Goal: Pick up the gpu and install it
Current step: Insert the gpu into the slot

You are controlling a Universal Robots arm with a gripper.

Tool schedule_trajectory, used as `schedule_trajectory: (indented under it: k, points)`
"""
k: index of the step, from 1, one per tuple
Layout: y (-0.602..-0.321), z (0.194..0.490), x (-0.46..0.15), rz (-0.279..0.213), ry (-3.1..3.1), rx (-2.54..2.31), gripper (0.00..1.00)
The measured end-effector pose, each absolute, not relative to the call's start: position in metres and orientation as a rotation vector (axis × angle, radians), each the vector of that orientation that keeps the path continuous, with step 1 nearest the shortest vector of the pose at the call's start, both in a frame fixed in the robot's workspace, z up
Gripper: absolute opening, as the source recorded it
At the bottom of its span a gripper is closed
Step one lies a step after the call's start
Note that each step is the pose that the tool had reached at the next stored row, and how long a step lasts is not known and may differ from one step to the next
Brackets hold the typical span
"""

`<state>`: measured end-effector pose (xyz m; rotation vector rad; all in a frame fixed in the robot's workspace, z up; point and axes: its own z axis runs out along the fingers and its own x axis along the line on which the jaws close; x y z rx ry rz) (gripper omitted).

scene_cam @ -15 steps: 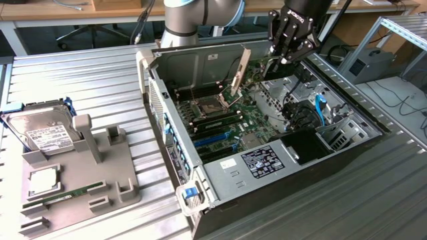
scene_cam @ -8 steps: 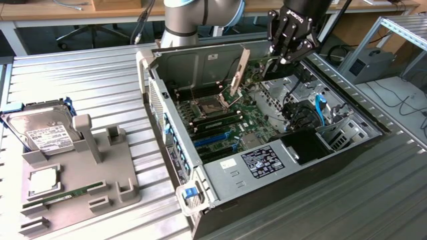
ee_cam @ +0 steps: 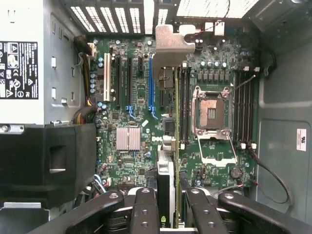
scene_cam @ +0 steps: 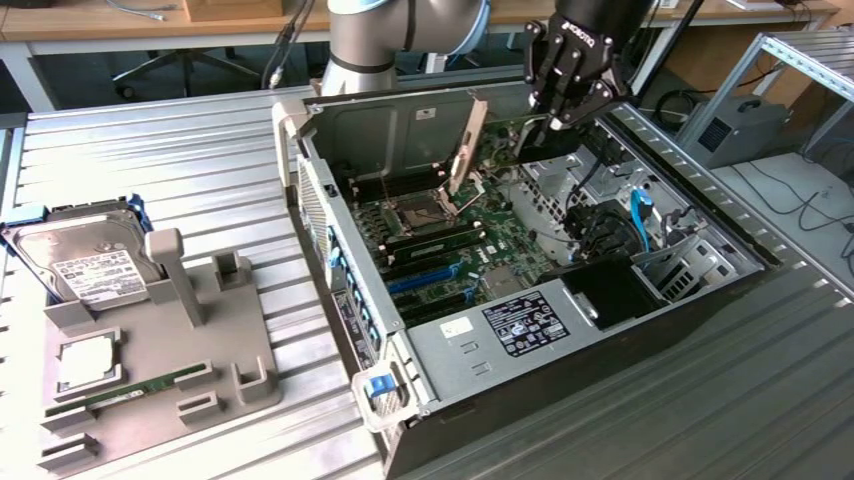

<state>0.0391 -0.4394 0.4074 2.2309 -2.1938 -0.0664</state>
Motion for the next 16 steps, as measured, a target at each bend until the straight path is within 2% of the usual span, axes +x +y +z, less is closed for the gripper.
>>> schedule_trajectory:
  k: [16]
  points:
    - [-0.439,0.405,0.011,-0.066,-2.194,2.231,0.27]
